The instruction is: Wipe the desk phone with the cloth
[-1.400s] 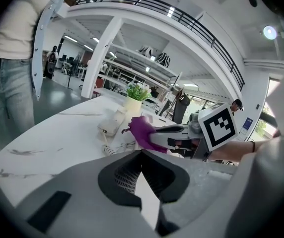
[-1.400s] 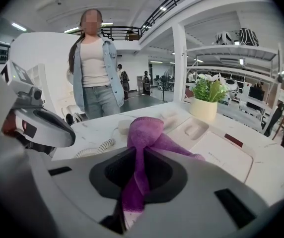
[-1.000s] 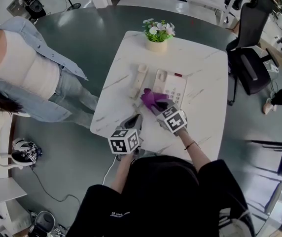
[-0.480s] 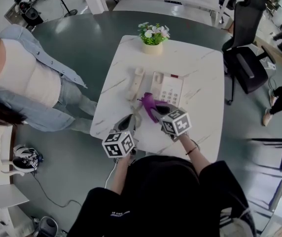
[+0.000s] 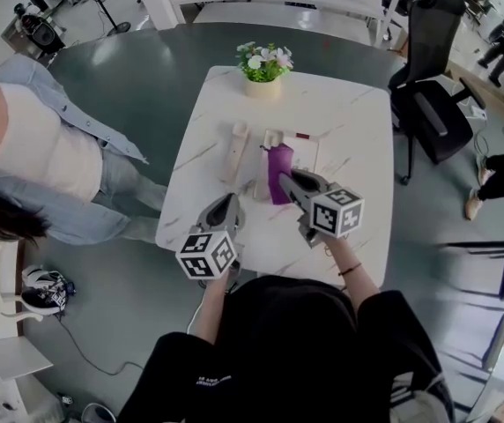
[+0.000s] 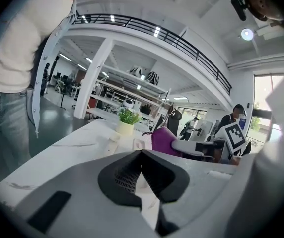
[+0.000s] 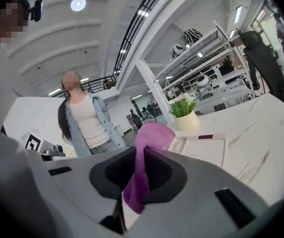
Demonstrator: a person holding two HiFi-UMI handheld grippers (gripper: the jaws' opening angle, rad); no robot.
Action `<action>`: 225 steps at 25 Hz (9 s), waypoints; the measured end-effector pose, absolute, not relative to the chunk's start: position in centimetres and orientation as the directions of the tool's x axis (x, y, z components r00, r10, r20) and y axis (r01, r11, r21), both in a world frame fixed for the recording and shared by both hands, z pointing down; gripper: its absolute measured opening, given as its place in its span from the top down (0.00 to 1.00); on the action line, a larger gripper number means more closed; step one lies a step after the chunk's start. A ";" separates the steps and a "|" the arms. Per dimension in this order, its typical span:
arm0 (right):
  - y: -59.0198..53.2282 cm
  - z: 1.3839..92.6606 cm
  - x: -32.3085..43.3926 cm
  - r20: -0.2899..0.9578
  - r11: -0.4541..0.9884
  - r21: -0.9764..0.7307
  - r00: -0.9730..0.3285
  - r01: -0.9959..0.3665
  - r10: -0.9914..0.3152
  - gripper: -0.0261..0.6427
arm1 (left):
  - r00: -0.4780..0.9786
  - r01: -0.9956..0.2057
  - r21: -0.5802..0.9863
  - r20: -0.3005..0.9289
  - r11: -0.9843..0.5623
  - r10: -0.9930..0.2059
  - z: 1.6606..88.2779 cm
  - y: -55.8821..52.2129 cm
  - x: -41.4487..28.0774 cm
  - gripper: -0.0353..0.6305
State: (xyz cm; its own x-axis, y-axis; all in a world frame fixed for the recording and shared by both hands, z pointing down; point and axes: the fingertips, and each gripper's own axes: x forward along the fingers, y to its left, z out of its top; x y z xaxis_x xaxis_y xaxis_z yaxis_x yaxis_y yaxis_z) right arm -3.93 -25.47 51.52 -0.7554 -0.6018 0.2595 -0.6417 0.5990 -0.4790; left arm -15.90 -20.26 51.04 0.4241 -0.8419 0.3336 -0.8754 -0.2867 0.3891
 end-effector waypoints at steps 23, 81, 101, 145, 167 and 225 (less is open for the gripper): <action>-34.8 49.0 7.3 0.239 0.366 -0.333 -0.454 -0.869 -0.859 0.91 | 0.539 -0.829 0.377 0.340 -0.414 -0.770 50.4 -25.8 -9.6 0.95; -34.6 57.5 1.4 0.541 0.665 0.213 -0.480 -0.716 -0.690 0.91 | 0.573 -0.808 0.470 0.492 -0.354 -0.656 58.0 -24.1 -8.1 0.95; -30.8 58.6 0.5 0.576 0.708 0.192 -0.506 -0.679 -0.642 0.91 | 0.571 -0.811 0.451 0.472 -0.373 -0.671 57.7 -22.2 -8.3 0.95; -20.6 61.0 -1.6 0.611 0.778 0.059 -0.594 -0.626 -0.524 0.91 | 0.555 -0.819 0.454 0.470 -0.351 -0.686 58.1 -18.2 -8.8 0.95; -19.4 58.2 -0.5 0.442 0.617 -0.343 -0.701 -0.708 -0.559 0.91 | 0.525 -0.837 0.405 0.404 -0.368 -0.749 54.8 -17.9 -9.6 0.95; -21.5 39.1 7.3 -0.075 0.565 -0.324 -0.575 -0.759 -0.815 0.91 | 0.410 -0.910 0.104 0.082 -0.401 -0.909 40.1 -18.7 -16.5 0.95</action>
